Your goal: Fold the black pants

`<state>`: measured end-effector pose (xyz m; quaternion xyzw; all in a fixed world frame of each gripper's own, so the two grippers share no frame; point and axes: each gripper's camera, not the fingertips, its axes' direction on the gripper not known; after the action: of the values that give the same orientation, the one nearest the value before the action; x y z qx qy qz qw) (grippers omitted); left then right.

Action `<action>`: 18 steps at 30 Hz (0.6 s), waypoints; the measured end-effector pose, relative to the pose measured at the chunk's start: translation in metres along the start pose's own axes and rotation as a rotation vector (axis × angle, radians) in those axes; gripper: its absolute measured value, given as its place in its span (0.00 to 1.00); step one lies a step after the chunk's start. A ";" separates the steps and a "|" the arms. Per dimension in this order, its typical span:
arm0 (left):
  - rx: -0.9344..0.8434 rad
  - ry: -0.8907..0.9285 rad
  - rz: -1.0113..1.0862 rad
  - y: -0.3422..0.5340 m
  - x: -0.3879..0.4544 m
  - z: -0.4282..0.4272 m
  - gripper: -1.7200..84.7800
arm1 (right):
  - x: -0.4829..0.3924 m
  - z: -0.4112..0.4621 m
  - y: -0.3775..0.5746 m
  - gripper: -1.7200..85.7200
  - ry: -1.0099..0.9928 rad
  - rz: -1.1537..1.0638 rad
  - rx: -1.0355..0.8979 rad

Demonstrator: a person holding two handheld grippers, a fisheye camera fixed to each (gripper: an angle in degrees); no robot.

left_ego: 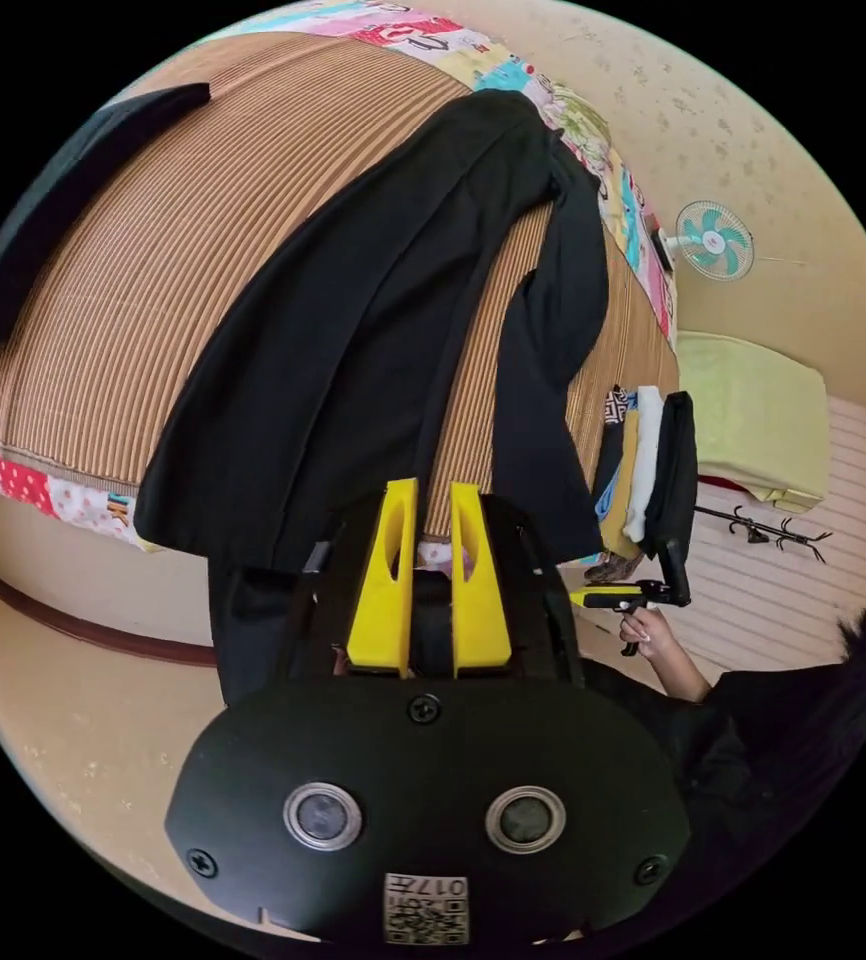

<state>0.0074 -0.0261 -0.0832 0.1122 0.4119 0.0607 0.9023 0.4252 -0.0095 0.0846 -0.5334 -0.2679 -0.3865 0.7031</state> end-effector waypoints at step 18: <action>-0.398 -0.269 0.324 -0.001 0.052 0.137 0.02 | -0.011 -0.068 -0.100 0.06 0.101 -0.062 0.220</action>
<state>0.1456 -0.0379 -0.0344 0.0043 0.2452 0.2684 0.9316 0.3339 -0.0848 0.1102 -0.4245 -0.2893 -0.4026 0.7576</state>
